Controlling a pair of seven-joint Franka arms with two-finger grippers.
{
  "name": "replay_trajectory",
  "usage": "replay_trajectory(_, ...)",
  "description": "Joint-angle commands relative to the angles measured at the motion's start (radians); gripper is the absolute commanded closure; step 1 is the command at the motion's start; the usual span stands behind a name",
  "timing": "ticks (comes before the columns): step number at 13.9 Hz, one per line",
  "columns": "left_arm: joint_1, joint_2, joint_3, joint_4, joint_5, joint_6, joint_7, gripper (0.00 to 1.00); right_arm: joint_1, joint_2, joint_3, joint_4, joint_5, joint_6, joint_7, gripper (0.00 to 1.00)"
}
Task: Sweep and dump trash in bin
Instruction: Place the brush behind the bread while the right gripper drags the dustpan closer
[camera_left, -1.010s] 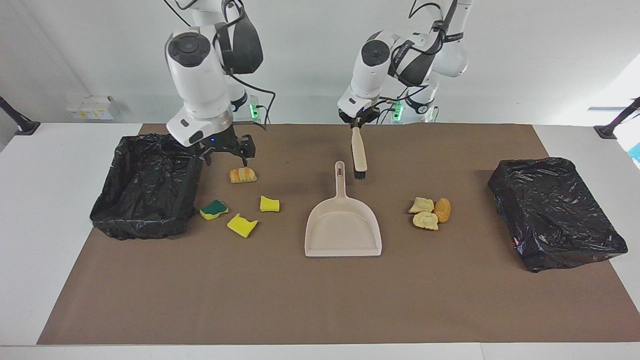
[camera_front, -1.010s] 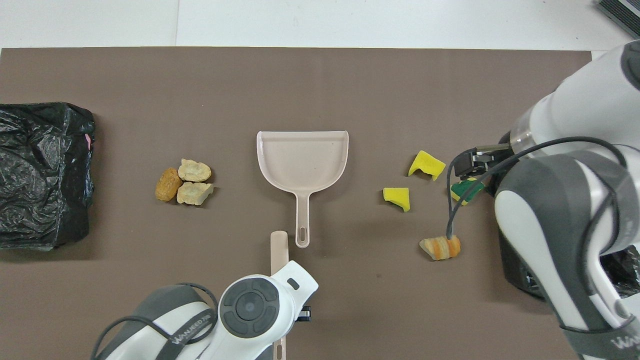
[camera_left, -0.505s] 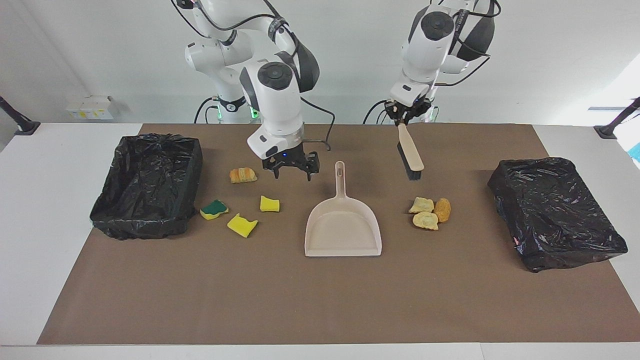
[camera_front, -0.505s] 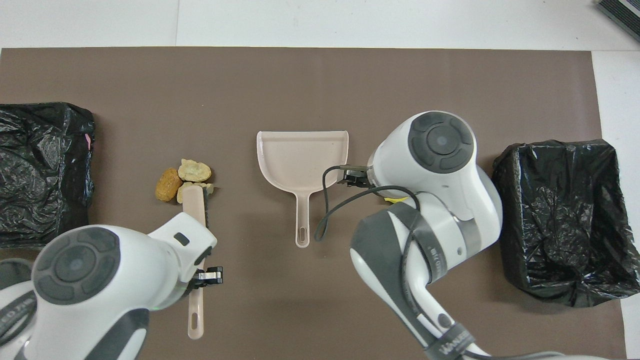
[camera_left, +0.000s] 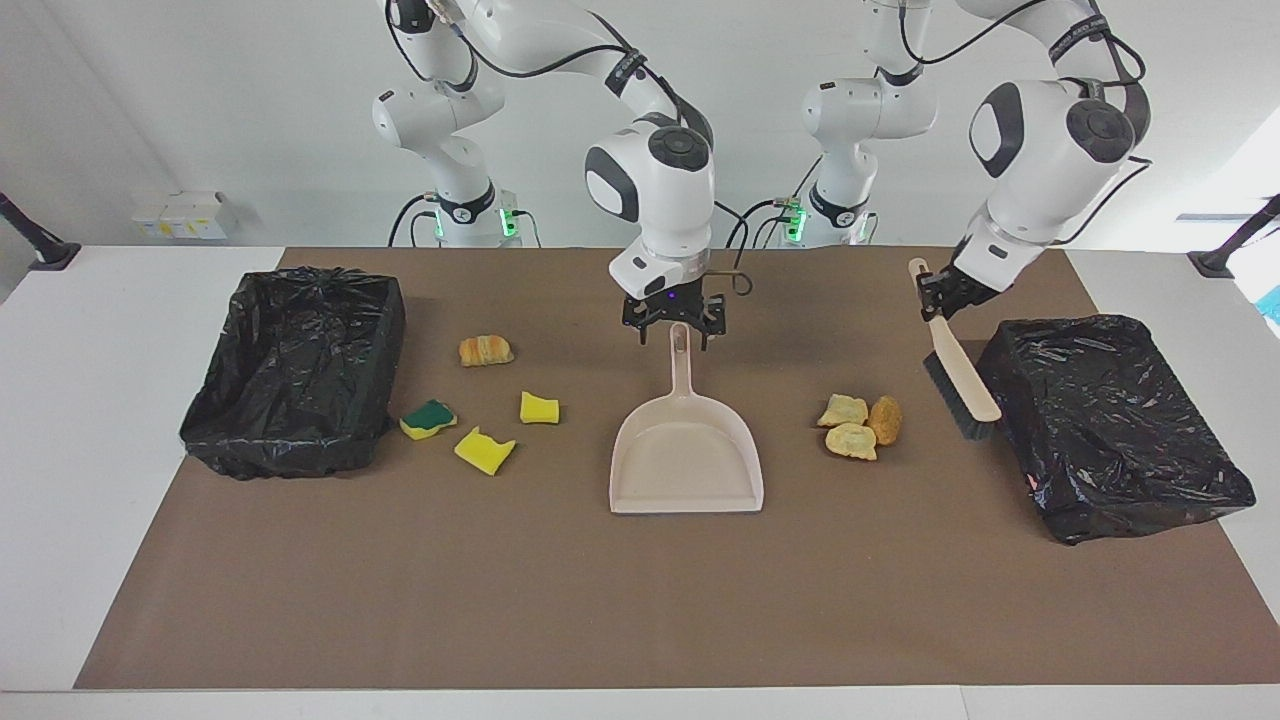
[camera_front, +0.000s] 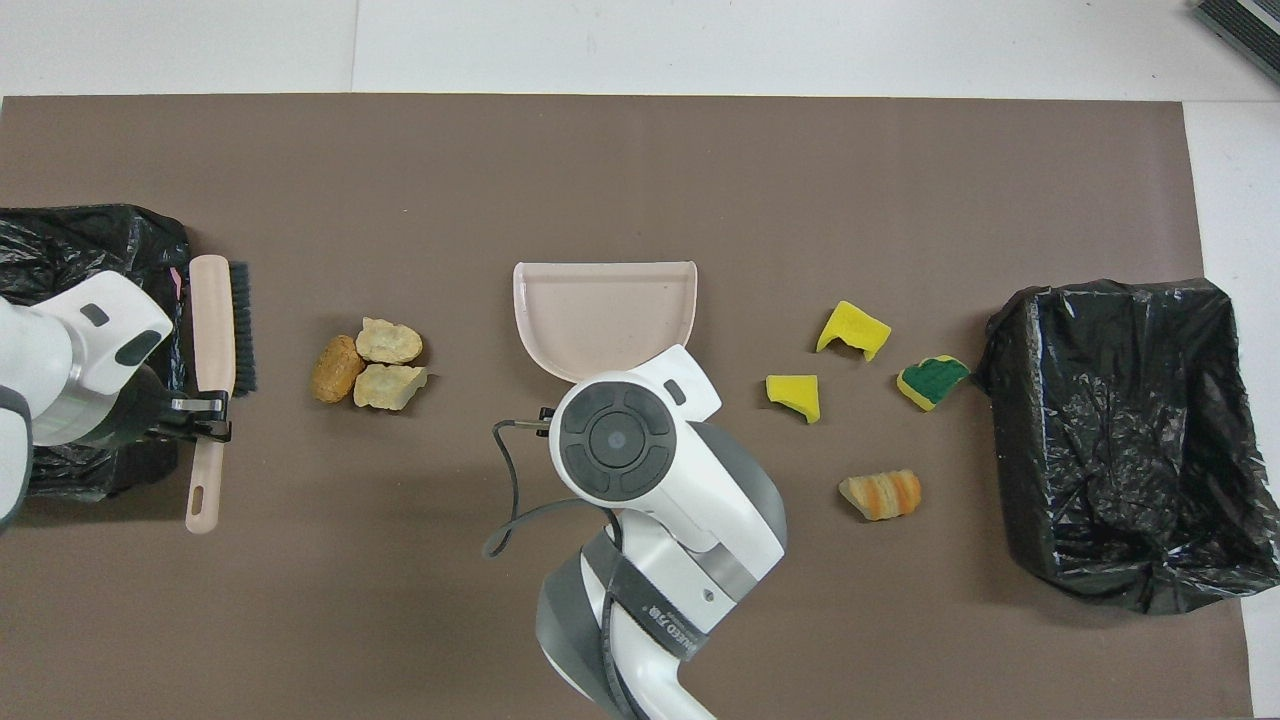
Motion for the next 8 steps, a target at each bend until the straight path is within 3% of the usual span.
replay_trajectory(1,-0.001,0.196,-0.019,0.123,0.043,-0.023,0.034,1.00,0.009,0.020,-0.005,-0.050,-0.025,0.091,0.025,0.00)
replay_trajectory(4,-0.003,0.201,-0.021,0.110,0.054,-0.023,0.066,1.00,0.027,0.026,-0.007,-0.069,-0.033,0.104,0.025,0.08)
replay_trajectory(5,-0.006,0.204,-0.021,0.107,0.054,-0.023,0.071,1.00,0.029,0.026,-0.007,-0.072,-0.036,0.102,0.025,0.17)
replay_trajectory(8,-0.038,0.195,-0.022,0.068,0.045,0.002,0.071,1.00,0.032,0.023,-0.007,-0.069,-0.048,0.090,0.013,0.77)
